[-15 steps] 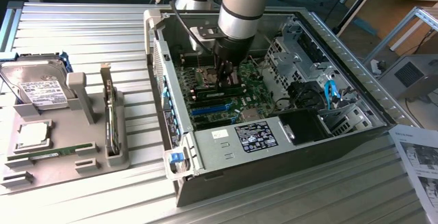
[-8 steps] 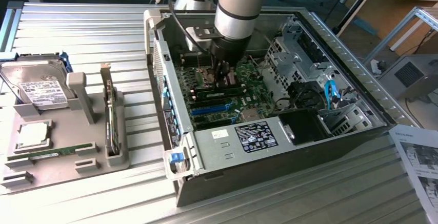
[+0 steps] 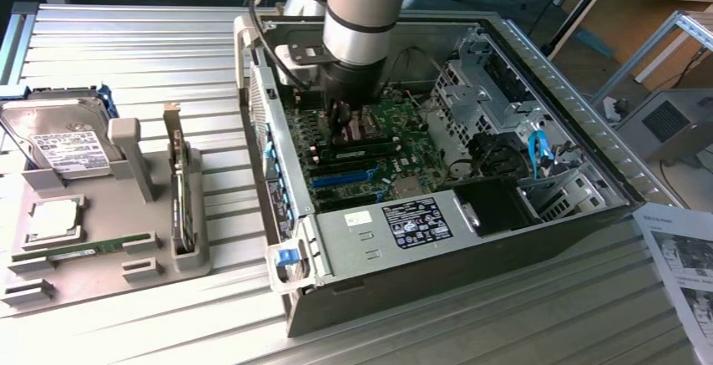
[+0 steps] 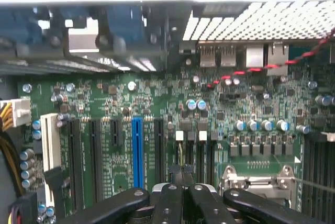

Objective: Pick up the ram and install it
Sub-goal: 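Press down the ram until it locks into place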

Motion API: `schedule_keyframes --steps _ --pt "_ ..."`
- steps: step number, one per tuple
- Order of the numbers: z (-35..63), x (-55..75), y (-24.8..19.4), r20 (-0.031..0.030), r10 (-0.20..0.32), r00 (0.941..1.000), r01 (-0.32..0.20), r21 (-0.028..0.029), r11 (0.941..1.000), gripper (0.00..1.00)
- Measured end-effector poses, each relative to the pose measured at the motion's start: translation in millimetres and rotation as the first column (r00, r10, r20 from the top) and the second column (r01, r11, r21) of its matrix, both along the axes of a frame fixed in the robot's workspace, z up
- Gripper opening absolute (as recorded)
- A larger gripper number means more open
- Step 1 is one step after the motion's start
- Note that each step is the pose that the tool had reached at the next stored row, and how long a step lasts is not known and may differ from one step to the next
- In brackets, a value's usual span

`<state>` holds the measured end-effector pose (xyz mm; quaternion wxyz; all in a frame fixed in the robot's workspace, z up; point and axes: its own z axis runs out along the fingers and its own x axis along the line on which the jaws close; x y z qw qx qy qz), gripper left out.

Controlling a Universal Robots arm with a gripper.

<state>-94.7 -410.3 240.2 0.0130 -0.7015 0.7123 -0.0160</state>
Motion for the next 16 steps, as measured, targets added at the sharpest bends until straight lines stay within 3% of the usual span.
schedule_keyframes --steps 16 --pt "-1.4 -5.9 -0.3 0.0003 0.000 1.0000 0.000 0.0000 1.0000 0.11"
